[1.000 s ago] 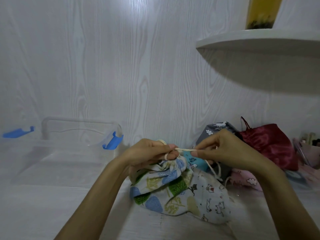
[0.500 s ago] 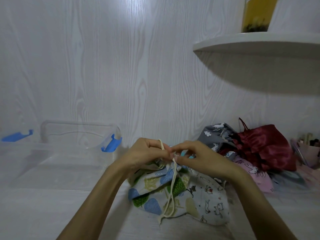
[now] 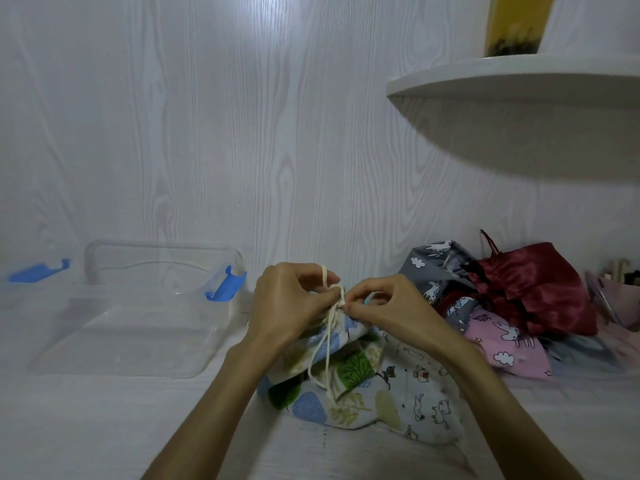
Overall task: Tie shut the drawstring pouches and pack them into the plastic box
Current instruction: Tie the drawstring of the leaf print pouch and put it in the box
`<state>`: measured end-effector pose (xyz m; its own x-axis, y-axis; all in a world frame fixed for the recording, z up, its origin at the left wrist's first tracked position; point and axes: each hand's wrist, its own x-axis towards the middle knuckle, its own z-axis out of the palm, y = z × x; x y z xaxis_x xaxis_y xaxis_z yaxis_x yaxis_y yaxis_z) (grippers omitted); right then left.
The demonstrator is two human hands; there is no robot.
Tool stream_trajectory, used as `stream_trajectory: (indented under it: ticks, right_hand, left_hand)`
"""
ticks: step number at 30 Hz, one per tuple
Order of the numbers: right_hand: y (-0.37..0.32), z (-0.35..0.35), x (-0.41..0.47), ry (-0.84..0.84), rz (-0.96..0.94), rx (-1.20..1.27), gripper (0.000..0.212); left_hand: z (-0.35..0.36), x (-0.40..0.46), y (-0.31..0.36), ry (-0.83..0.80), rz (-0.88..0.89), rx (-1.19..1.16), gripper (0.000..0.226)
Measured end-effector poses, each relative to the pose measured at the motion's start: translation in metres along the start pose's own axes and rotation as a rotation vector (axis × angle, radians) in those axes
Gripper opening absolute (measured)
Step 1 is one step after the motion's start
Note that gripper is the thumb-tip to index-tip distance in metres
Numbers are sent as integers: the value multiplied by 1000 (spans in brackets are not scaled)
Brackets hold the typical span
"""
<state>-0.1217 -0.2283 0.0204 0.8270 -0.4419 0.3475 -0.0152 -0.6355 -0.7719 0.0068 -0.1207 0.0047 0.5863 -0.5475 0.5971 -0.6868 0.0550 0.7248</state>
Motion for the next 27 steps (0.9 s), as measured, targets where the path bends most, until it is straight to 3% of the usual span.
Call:
stream_trajectory:
  ticks: [4,7,11,14,16,20,24,27]
  right_hand:
    - [1,-3,3,-35,69,120,17]
    - [4,-1,5,-24,156,195,14]
    - [7,-3,3,17,130,284,15]
    - [5,-7,3,116,100,269,9]
    - [5,-13,4,210,26,99,7]
    - [4,-31,4,356,-150,-365,16]
    - [-3,-39,0,287,-110,-508,18]
    - [-9,-36,-5,127,33,-691,14]
  left_hand:
    - [1,-3,1,111,21,-52,10]
    - [2,-5,1,104,57,-52,11]
    - [2,-2,0,35,64,-113,4]
    - [-5,-1,5,-143,7,-199,8]
    - [-10,2,4,-149,-10,-164,8]
    - [-22,12,7,-7,-44,78,9]
    - [-29,16,14,-44,-119,91,18]
    - [-29,16,7,-130,-196,50,19]
